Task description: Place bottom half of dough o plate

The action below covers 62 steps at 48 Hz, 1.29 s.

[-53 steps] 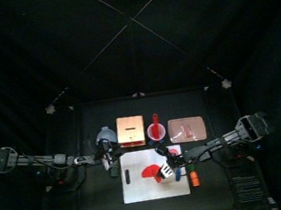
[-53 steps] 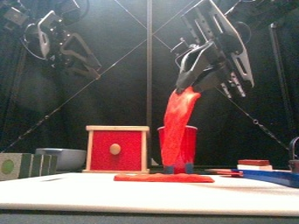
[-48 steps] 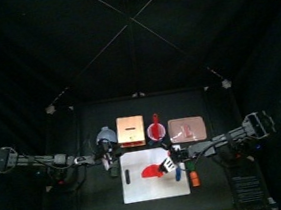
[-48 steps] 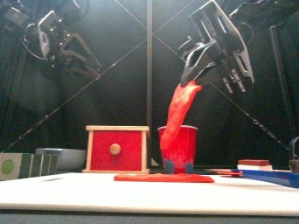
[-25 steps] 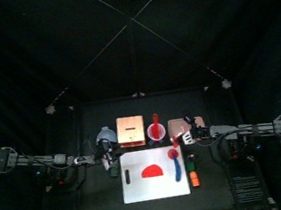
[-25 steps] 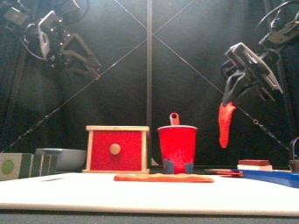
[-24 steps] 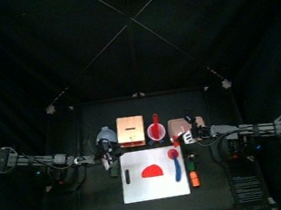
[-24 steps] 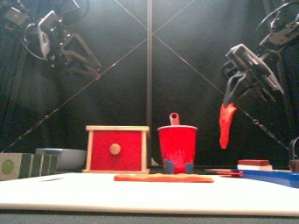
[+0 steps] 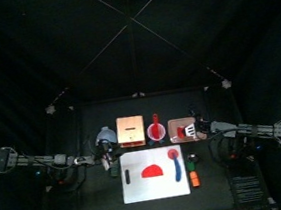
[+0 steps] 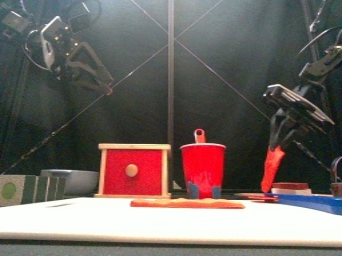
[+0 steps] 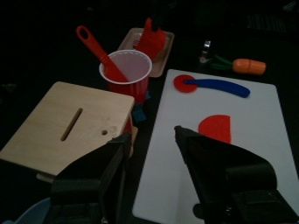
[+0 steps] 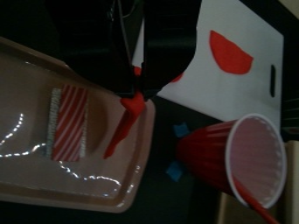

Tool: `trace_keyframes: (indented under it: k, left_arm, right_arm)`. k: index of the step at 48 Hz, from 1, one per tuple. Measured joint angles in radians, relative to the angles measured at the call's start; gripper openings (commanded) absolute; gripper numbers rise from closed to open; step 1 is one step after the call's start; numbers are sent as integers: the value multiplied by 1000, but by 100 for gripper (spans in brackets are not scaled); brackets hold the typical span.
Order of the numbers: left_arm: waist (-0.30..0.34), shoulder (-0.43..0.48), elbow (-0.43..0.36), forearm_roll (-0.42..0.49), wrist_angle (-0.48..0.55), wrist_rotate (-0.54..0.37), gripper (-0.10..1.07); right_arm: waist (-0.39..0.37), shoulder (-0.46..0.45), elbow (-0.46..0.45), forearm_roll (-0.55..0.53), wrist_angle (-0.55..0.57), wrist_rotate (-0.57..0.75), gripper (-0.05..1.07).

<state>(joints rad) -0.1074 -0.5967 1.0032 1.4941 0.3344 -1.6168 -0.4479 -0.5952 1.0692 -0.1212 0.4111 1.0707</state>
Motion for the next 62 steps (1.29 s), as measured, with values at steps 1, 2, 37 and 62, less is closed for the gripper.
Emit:
trace_keyframes:
  k: [1, 2, 37, 62]
  left_arm:
    - [0, 0, 0, 0, 0, 0, 83]
    - [0, 0, 0, 2, 0, 0, 83]
    - [5, -2, 3, 0, 0, 0, 83]
    - [15, -2, 3, -2, 2, 0, 83]
  right_arm:
    - [-3, 0, 6, -2, 0, -2, 47]
    - [-6, 0, 12, -2, 0, -2, 47]
    - [-133, -37, 77, -118, 54, -2, 48]
    - [-130, -37, 115, -114, 192, -2, 62]
